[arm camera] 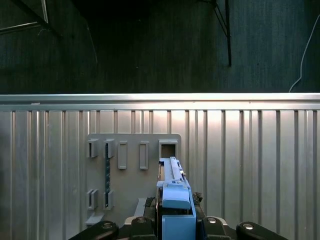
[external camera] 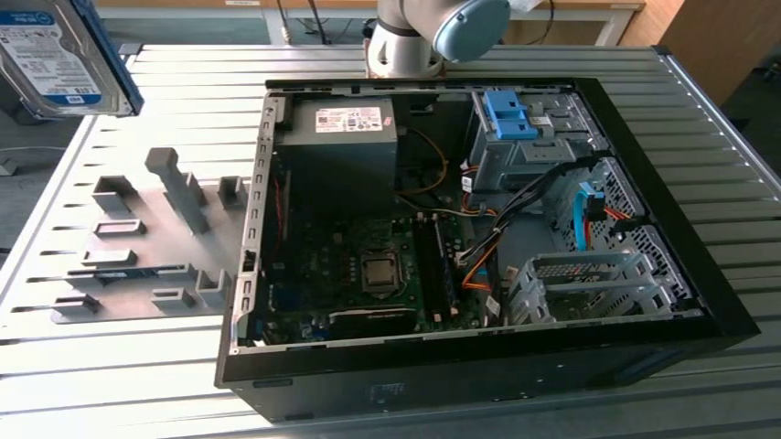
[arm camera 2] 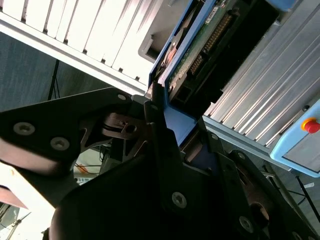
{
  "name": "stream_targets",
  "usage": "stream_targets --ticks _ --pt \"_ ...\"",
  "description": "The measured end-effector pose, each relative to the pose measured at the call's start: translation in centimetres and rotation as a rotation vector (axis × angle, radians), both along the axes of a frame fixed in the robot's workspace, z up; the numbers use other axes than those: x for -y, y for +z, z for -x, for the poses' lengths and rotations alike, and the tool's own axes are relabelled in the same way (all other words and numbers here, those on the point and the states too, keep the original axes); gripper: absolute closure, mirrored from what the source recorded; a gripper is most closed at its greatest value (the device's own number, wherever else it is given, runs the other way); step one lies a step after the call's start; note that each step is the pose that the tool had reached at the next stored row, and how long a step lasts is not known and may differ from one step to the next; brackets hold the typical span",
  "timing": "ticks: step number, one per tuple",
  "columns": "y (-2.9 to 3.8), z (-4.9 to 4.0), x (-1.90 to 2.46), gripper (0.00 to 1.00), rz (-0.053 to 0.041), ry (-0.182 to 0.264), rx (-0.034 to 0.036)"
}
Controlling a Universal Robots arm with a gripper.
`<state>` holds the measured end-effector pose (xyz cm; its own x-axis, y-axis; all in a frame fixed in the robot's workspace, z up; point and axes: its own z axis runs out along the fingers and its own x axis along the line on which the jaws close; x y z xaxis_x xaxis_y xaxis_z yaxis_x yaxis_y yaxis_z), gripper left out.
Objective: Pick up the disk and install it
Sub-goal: 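Pick up the disk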
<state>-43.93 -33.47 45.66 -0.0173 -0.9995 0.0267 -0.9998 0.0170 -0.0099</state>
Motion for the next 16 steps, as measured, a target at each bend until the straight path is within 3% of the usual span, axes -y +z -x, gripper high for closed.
stream_targets --ticks 11,16 --pt "2.45 0.0 0.0 0.64 -0.0002 0.0 0.002" --pt "2.5 0.0 0.0 0.64 -0.0002 0.0 0.0022"
